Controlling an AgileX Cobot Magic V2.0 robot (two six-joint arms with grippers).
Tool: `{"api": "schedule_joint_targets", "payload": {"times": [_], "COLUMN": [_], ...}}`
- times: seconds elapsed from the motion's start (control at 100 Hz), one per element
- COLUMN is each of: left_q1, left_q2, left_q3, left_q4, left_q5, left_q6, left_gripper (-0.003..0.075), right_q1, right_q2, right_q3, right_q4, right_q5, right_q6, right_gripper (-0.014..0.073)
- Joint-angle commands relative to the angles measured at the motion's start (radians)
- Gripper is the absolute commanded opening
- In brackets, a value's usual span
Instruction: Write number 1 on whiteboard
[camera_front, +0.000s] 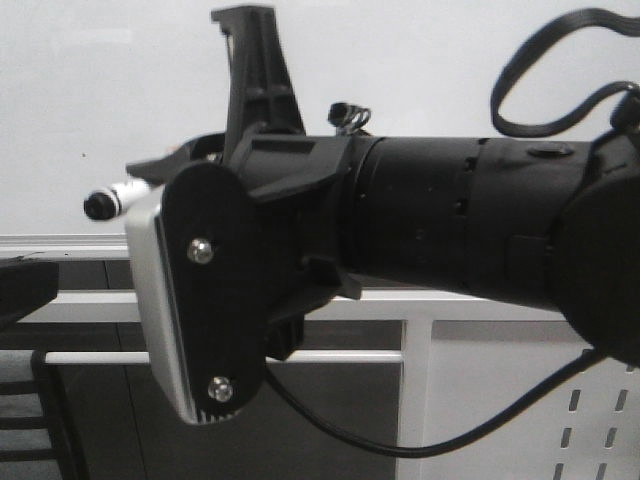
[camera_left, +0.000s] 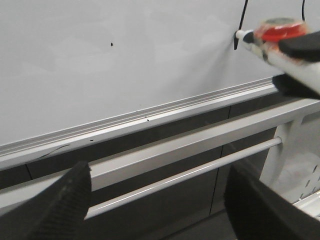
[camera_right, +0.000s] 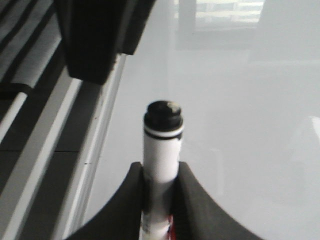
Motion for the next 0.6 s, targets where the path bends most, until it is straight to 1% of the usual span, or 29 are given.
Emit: {"api": "schedule_joint_targets", "payload": {"times": [0.0,0.16,0.17,0.27,0.59], "left_q1": [0.003,0.003,0.003,0.003,0.003], "left_q2": [-0.011,-0.011,-0.011,-0.011,-0.011], "left_q3": [0.023,0.023,0.023,0.023,0.023], "left_q4": [-0.011,-0.011,-0.011,-0.011,0.027], "left_q5": [-0.223,-0.223,-0.223,-0.223,-0.223], "left_q6": [0.001,0.001,0.001,0.001,0.000], "left_gripper": [0.0503,0.0503,0.0503,0.0503,0.0503], "right_q1": [0.023,0.124,0.133,0.192,0.405], "right_q2": [-0.042,-0.046,-0.046,-0.046,-0.060], "right_q3": [0.011,0.048,0.048,0.058,0.078], "right_q4": [0.035,0.139,0.166,0.262,0.537], "right_q5": [-0.170,-0.196,-0.201,-0.256,-0.257], "right_q6": [-0.005,-0.005,-0.005,-0.005,0.004], "right_gripper": [-0.0079,-0.0079,-0.0079,-0.0079,-0.0079]}}
